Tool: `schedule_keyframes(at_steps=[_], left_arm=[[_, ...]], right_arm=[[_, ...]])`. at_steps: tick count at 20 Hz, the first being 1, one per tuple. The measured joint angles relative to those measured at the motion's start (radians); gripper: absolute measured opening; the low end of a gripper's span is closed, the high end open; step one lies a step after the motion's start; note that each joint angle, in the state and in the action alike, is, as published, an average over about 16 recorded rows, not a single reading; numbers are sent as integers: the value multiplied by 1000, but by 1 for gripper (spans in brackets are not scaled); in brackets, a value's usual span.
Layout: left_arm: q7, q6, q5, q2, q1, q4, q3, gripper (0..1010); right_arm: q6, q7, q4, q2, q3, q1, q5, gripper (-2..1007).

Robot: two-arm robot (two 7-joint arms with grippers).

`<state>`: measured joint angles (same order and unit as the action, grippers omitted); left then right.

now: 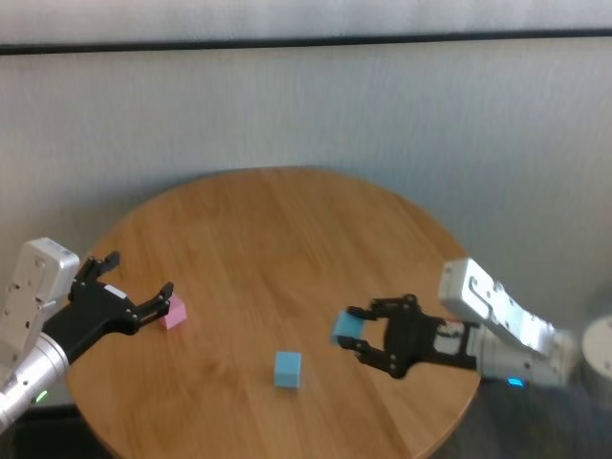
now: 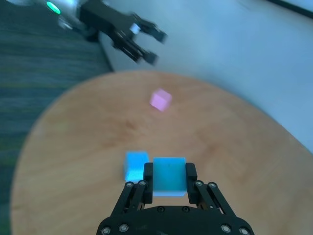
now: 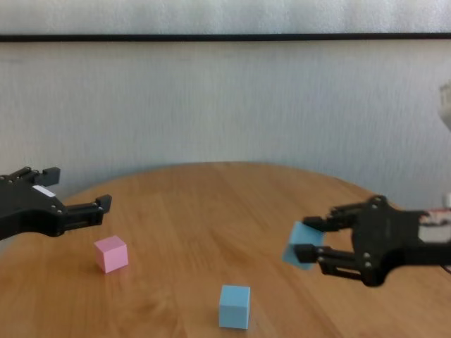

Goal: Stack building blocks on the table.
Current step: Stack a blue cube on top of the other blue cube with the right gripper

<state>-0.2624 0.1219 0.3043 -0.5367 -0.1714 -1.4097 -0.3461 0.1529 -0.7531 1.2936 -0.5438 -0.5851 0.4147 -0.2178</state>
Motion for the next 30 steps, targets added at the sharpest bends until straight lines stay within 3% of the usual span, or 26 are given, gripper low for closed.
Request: schedule_keyframes(at_steps=[7, 12, 20, 30], left_arm=[[0, 0, 0, 0, 0, 0, 0, 999], [0, 0, 0, 0, 0, 0, 0, 999], [0, 0, 0, 0, 0, 0, 0, 999], [0, 0, 0, 0, 0, 0, 0, 999]], right_arm=[[-5, -135, -80, 36, -61, 106, -15, 363], [-9, -194, -125, 56, -110, 161, -7, 363], [2, -235, -189, 87, -174, 218, 26, 363], [-3, -253, -283, 140, -224, 292, 47, 364]])
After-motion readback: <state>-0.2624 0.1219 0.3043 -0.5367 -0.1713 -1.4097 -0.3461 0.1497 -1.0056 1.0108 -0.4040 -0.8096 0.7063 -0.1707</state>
